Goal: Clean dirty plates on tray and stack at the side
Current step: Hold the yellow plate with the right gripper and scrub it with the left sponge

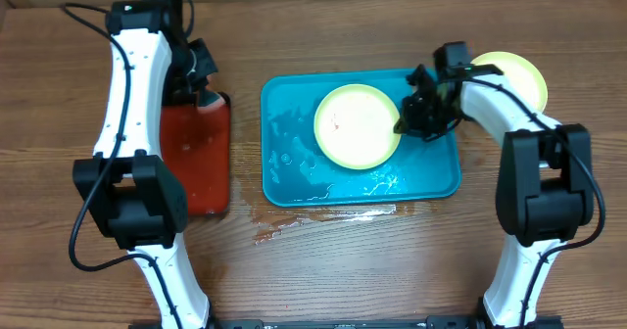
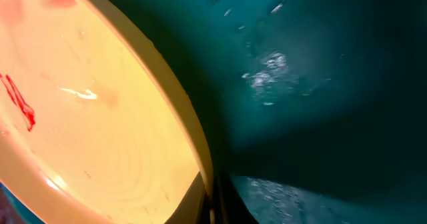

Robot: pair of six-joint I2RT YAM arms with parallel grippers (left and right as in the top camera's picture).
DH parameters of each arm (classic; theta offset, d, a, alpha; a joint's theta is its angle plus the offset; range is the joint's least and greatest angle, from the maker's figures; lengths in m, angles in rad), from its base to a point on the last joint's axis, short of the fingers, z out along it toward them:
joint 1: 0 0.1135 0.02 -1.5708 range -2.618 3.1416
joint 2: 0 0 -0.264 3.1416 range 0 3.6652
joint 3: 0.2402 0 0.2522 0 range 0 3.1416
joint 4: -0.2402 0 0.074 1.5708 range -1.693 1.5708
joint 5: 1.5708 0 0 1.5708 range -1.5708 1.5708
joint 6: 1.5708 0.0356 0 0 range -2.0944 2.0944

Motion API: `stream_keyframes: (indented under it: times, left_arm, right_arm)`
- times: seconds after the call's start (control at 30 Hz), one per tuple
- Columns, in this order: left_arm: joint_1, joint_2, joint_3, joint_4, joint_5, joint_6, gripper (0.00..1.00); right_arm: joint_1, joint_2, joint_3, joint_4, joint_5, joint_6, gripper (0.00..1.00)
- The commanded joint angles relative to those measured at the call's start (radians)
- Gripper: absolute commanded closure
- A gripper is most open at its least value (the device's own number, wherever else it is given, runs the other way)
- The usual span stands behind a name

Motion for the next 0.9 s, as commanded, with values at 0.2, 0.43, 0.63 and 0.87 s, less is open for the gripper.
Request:
stream_keyframes:
  times: [0.2,0.43,0.63,0.87]
  left_arm:
    - [-0.164,-0.008,0.012,0.045,0.074,0.071,0.96]
    - [-0.273,-0.008,0.012,0.077,0.074,0.071,0.96]
    - [-0.351,-0.008,0.009,0.111,0.074,0.071,0.96]
    - [-0.406,-0.006,-0.059,0.171,0.088,0.039,0.96]
  right_arm:
    - [0.101,-0.005,-0.005,0.032,0.127,0.068,0.86]
    - [0.120,-0.005,-0.005,0.069,0.128,0.089,0.62]
    - [0.120,-0.005,-0.005,0.091,0.157,0.178,0.84]
    - [0.122,-0.005,-0.005,0.089,0.217,0.226,0.90]
